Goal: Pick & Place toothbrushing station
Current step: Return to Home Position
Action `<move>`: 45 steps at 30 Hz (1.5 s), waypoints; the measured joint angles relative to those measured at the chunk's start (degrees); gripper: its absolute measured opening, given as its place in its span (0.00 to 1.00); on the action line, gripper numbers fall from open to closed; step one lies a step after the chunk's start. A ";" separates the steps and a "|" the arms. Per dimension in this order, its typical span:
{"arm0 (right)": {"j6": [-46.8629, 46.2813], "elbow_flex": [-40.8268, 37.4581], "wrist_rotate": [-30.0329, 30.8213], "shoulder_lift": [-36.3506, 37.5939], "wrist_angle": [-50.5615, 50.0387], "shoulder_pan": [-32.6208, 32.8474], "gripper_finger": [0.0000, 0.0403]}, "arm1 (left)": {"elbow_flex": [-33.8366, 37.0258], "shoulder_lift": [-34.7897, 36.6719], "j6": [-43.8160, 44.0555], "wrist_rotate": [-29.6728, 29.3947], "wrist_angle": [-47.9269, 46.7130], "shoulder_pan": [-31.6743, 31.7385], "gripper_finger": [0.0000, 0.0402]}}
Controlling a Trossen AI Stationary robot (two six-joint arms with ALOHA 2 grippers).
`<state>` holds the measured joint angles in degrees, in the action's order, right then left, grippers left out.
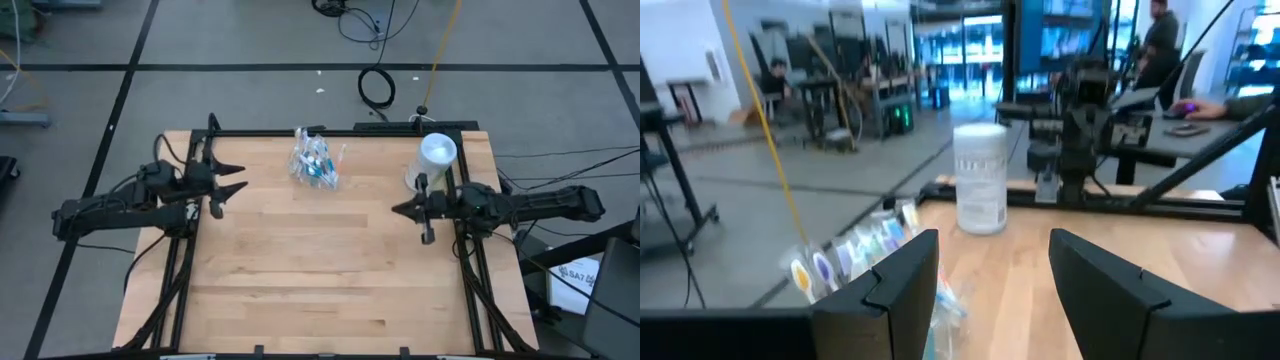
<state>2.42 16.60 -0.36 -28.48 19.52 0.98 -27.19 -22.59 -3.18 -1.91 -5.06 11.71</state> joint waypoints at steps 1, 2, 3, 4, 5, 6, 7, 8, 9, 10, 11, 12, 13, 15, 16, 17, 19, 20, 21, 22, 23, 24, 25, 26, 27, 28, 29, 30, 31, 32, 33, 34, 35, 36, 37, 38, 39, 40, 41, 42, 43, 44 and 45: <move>0.15 -1.57 -0.98 1.61 0.63 -0.11 0.00 | 1.11 1.04 -0.48 0.13 1.02 -0.10 0.50; 0.12 -3.09 -1.46 3.32 1.08 -0.16 0.00 | 2.29 2.16 -0.94 0.18 1.75 -0.19 0.50; -0.10 -4.56 -1.49 4.91 1.71 -0.16 0.00 | 3.48 3.32 -1.44 0.22 2.29 -0.23 0.50; -0.18 -5.95 -1.49 6.54 1.97 -0.16 0.00 | 4.57 4.51 -1.97 0.26 2.51 -0.22 0.50; -0.17 -7.34 -1.49 8.19 2.17 -0.16 0.00 | 5.64 5.66 -2.35 0.26 2.60 -0.21 0.50; -0.20 -8.67 -1.49 9.80 2.51 -0.16 0.00 | 6.94 6.94 -2.39 0.26 3.03 -0.21 0.50; -0.36 -9.85 -1.47 11.34 2.55 -0.16 0.00 | 8.25 8.10 -2.39 0.26 3.70 -0.18 0.50; -0.71 -10.91 -1.46 12.89 2.61 -0.16 0.00 | 9.51 9.24 -2.39 0.28 4.59 -0.18 0.50; -1.20 -11.86 -1.46 14.39 2.47 -0.16 0.00 | 10.80 10.37 -2.49 0.28 5.78 -0.18 0.50; -1.69 -12.42 -1.45 15.68 2.47 -0.16 0.00 | 12.01 11.47 -2.64 0.30 7.21 -0.18 0.50; -2.02 -13.08 -1.46 17.02 2.96 -0.16 0.00 | 13.14 12.51 -2.83 0.34 8.45 -0.18 0.50; -2.21 -13.53 -1.46 18.21 2.34 -0.16 0.00 | 14.22 13.43 -3.02 0.32 9.68 -0.18 0.50; -2.33 -13.74 -1.46 19.24 2.15 -0.16 0.00 | 15.29 14.20 -3.22 0.32 10.89 -0.18 0.50; -2.36 -13.83 -1.59 20.57 0.48 -0.16 0.00 | 17.08 15.71 -3.75 0.41 12.16 -0.18 0.50; -2.29 -13.85 -1.90 21.06 0.19 -0.16 0.00 | 17.65 16.33 -3.98 0.46 12.29 -0.18 0.50; -2.14 -13.87 -2.83 21.54 0.19 -0.16 0.00 | 18.13 16.88 -4.29 0.66 12.33 -0.18 0.50; -1.99 -13.89 -4.53 22.23 0.51 -0.16 0.00 | 19.13 17.84 -4.24 0.83 12.31 -0.18 0.50; -1.99 -13.92 -4.87 22.40 0.25 -0.16 0.00 | 19.62 18.21 -4.24 0.96 12.31 -0.18 0.50; -2.00 -13.92 -5.25 22.48 -0.51 -0.16 0.00 | 20.21 18.61 -4.23 1.56 12.27 -0.18 0.50; -2.00 -13.95 -5.53 22.53 -1.11 -0.16 0.00 | 20.70 18.92 -4.15 2.27 12.25 -0.18 0.50; -1.99 -13.97 -5.62 22.66 -1.76 -0.16 0.00 | 21.17 19.20 -3.72 3.11 12.25 -0.18 0.50; -2.01 -13.97 -5.62 22.72 -2.34 -0.16 0.00 | 21.66 19.50 -3.23 3.82 12.27 -0.18 0.50; -2.14 -13.99 -5.62 22.70 -3.04 -0.16 0.00 | 22.13 19.80 -2.79 4.41 12.29 -0.18 0.50; -2.16 -13.99 -5.62 22.70 -3.92 -0.16 0.00 | 22.60 20.10 -2.67 4.87 12.29 -0.18 0.50; -2.16 -13.99 -5.60 22.68 -4.46 -0.16 0.00 | 23.07 20.35 -2.49 4.94 12.35 -0.18 0.50; -2.16 -13.99 -5.62 22.68 -4.84 -0.16 0.00 | 23.60 20.68 -2.26 4.91 12.49 -0.18 0.50; -2.21 -13.99 -5.60 22.68 -4.99 -0.16 0.00 | 24.15 21.01 -2.18 4.89 12.67 -0.18 0.50; -2.48 -14.01 -5.60 22.68 -5.04 -0.16 0.00 | 24.61 21.26 -2.09 4.89 12.76 -0.18 0.50; -2.92 -14.02 -5.60 22.68 -5.10 -0.16 0.00 | 25.06 21.44 -2.03 4.89 12.77 -0.18 0.50; -3.31 -14.03 -5.60 22.68 -5.21 -0.16 0.00 | 25.36 21.59 -1.69 4.89 12.79 -0.18 0.50; -3.45 -14.03 -5.60 22.68 -5.38 -0.16 0.00 | 25.59 21.66 -1.44 4.89 12.95 -0.18 0.50; -3.45 -14.03 -5.60 22.68 -5.75 -0.16 0.00 | 25.65 21.66 -1.16 4.89 13.18 -0.18 0.50; -3.48 -14.03 -5.60 22.68 -6.17 -0.16 0.00 | 25.67 21.66 -1.00 4.89 13.32 -0.18 0.50; -3.48 -14.03 -5.58 22.66 -6.62 -0.16 0.00 | 25.67 21.66 -0.91 4.89 13.33 -0.18 0.50; -3.48 -14.05 -5.55 22.66 -7.03 -0.16 0.00 | 25.67 21.64 -0.75 4.89 13.22 -0.18 0.50; -3.49 -14.05 -5.54 22.66 -7.50 -0.16 0.00 | 25.69 21.66 -0.58 4.89 12.88 -0.18 0.50; -3.50 -14.05 -5.53 22.66 -7.95 -0.16 0.00 | 25.67 21.65 -0.51 4.91 12.37 -0.18 0.50; -3.50 -14.05 -5.53 22.66 -8.32 -0.16 0.00 | 25.68 21.65 -0.13 4.93 11.62 -0.18 0.50; -3.53 -14.06 -5.53 22.66 -8.49 -0.16 0.00 | 25.67 21.64 0.42 4.93 10.66 -0.18 0.50; -3.81 -14.10 -5.53 22.66 -8.58 -0.16 0.00 | 25.69 21.64 0.87 4.94 9.68 -0.18 0.50; -4.13 -14.10 -5.51 22.66 -8.64 -0.16 0.00 | 25.71 21.64 1.42 4.97 8.82 -0.18 0.50; -4.41 -14.10 -5.51 22.66 -8.65 -0.16 0.00 | 25.71 21.64 1.93 5.03 8.19 -0.18 0.50; -4.57 -14.10 -5.51 22.66 -8.66 -0.16 0.00 | 25.71 21.64 2.11 5.24 7.90 -0.18 0.50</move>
<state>-2.15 2.50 -5.87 -5.82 10.85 0.82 -1.48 -0.95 -1.06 3.33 2.84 11.53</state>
